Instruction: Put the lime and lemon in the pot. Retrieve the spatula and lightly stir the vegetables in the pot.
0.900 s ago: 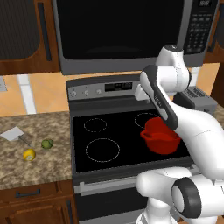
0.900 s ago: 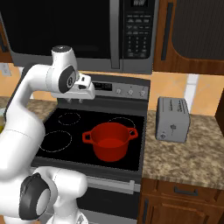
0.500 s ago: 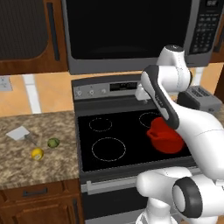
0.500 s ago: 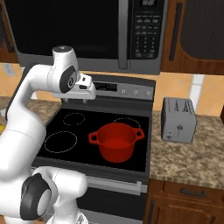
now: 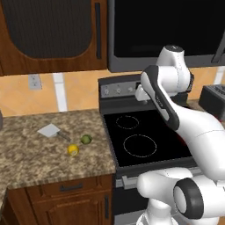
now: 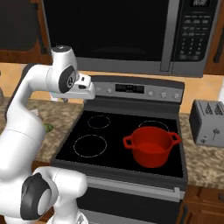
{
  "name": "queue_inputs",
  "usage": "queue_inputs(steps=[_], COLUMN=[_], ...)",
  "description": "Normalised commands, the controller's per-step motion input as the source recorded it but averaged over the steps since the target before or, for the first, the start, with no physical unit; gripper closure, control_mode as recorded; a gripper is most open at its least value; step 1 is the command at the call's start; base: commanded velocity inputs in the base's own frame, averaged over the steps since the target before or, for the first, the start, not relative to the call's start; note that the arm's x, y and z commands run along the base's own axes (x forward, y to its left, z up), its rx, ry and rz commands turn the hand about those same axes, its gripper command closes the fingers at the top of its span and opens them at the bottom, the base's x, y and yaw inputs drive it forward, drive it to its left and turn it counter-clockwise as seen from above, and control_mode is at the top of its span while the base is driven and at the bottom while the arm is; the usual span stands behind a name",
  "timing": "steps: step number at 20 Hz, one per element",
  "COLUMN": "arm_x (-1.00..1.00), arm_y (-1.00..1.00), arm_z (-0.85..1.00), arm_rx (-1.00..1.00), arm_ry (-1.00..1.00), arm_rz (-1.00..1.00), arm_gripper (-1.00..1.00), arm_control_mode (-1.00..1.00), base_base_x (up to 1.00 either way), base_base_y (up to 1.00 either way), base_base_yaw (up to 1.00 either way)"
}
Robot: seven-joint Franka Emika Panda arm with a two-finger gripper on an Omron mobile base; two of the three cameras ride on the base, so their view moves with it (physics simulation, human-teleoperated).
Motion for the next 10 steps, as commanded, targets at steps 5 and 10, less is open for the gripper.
queue_inputs(steps=[5,10], arm_x=[0.0,0.0], arm_y=[0.0,0.0], arm_z=[0.0,0.0], arm_rx=[0.0,0.0], arm_ry=[0.0,0.0], arm_rz=[0.0,0.0], arm_gripper=[-1.0,-1.0], arm_control_mode=[1.0,1.0], base_base_x=[0.15,0.58], base_base_y=[0.4,0.18], base_base_yaw=[0.0,-0.01])
